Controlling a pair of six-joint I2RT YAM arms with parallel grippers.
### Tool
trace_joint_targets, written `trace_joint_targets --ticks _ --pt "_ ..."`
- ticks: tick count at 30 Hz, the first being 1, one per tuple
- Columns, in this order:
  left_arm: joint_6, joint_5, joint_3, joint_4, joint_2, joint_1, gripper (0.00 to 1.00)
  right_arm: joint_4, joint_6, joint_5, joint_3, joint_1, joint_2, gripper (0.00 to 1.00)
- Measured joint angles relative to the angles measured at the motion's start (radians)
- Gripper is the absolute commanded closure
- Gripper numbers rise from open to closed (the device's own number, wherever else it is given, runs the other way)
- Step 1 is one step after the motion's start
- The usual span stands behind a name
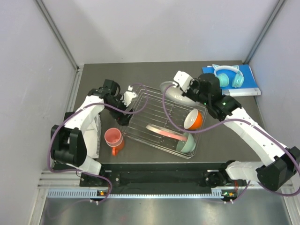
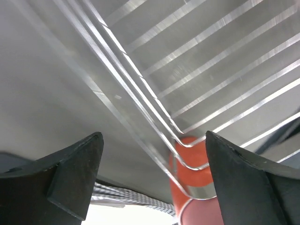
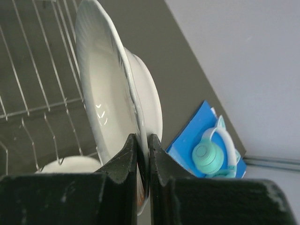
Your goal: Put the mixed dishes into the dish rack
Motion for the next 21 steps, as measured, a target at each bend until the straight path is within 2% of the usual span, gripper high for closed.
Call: trace_joint_targets --ticks 5,21 --pt "-0.076 -0.016 0.054 0.047 -0.001 0.001 0.02 0.02 0.001 0.024 -0.106 0.0 -0.068 1.0" --pt "-0.169 -0.028 0.08 0.1 -0.016 0.003 0.02 0.037 -0.021 0.02 -0.204 0.001 -0.207 1.0"
